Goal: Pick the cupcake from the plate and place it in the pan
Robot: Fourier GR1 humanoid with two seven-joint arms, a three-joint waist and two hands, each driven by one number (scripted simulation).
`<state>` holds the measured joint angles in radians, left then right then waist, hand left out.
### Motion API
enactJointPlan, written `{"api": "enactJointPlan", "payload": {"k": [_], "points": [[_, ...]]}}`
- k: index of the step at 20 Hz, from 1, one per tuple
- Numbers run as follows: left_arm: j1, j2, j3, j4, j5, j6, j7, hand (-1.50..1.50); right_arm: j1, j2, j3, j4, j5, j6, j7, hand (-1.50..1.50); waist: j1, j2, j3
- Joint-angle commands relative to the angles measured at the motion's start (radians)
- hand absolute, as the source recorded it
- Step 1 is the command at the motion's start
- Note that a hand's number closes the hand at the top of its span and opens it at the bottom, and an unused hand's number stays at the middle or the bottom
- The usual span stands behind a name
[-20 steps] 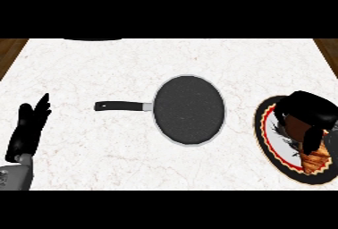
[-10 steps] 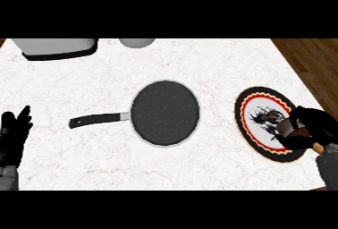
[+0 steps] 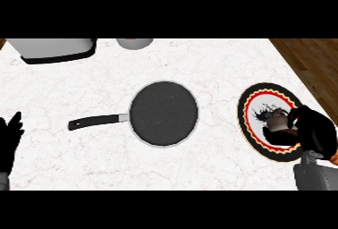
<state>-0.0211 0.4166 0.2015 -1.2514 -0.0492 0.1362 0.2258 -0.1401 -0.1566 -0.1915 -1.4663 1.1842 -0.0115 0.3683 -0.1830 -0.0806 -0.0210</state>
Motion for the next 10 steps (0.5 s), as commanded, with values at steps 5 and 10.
{"api": "enactJointPlan", "payload": {"k": [5,10], "points": [[-0.011,-0.006,-0.027,-0.034,0.002,-0.03,-0.012,0.0,0.037,0.154,0.21,-0.33,0.18,-0.079,0.331,1.5,0.075,0.029,0.01],[-0.05,-0.025,-0.06,-0.042,0.003,-0.052,-0.011,0.0,0.038,0.156,0.455,-0.472,0.298,-0.07,0.667,1.5,0.138,0.057,0.015]]}}
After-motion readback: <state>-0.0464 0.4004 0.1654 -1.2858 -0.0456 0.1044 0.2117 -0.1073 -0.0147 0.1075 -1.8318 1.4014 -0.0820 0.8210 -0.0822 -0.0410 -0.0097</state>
